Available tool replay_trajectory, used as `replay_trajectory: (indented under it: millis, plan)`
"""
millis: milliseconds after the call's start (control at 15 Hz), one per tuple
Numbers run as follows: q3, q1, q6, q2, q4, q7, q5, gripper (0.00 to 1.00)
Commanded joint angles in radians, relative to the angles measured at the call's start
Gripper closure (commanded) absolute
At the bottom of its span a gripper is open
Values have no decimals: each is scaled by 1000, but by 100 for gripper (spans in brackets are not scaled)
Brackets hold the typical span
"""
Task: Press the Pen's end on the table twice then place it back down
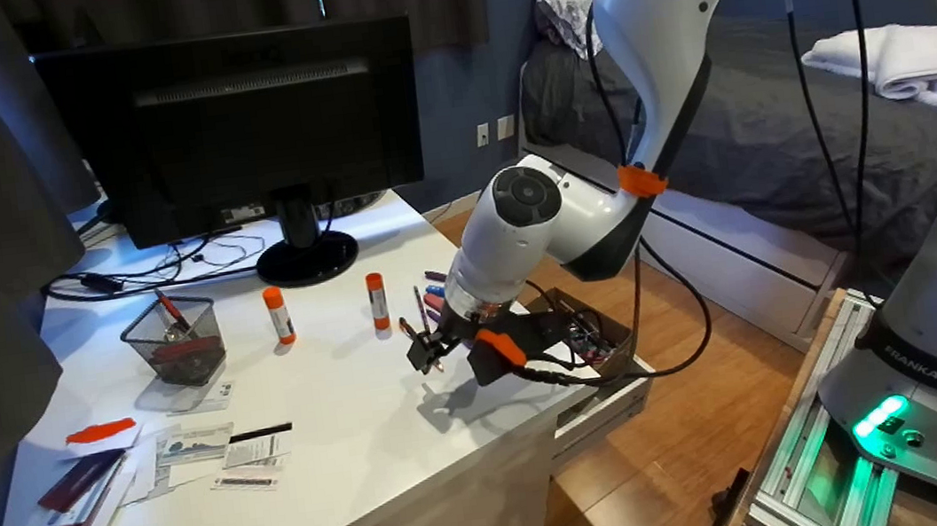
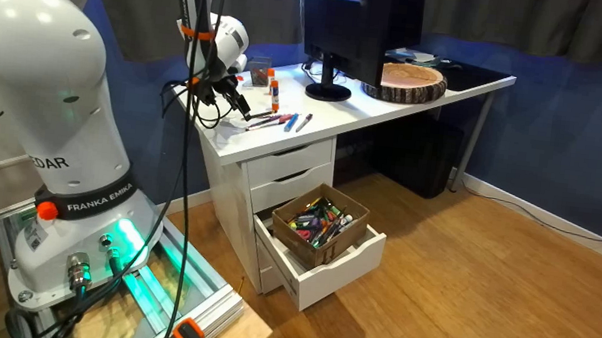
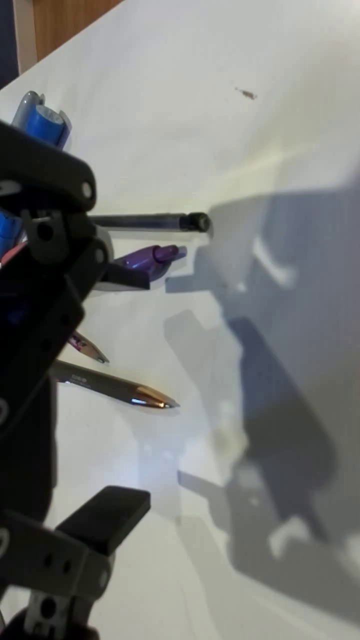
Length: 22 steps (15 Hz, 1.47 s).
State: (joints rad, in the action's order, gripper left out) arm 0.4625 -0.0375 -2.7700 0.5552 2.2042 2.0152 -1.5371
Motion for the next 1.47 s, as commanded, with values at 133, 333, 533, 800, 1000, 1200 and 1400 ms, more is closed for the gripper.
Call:
replay_trajectory:
  millis: [133,333,533,800,1000,1200,1400]
  plan:
    - [-22,-45,45,73,-94,121,-86,0]
    - [-21,-51,62,92,-116,148,-96,7]
    - [-25,-59,92,100,-134,192,-122,32]
    - [-20,-57,123,113,-146,216,-131,51]
    - [-15,-54,133,116,-144,196,-111,80]
    - [-3,-43,115,106,-136,173,-91,98]
    - [-60,-77,8,28,-87,91,52,97]
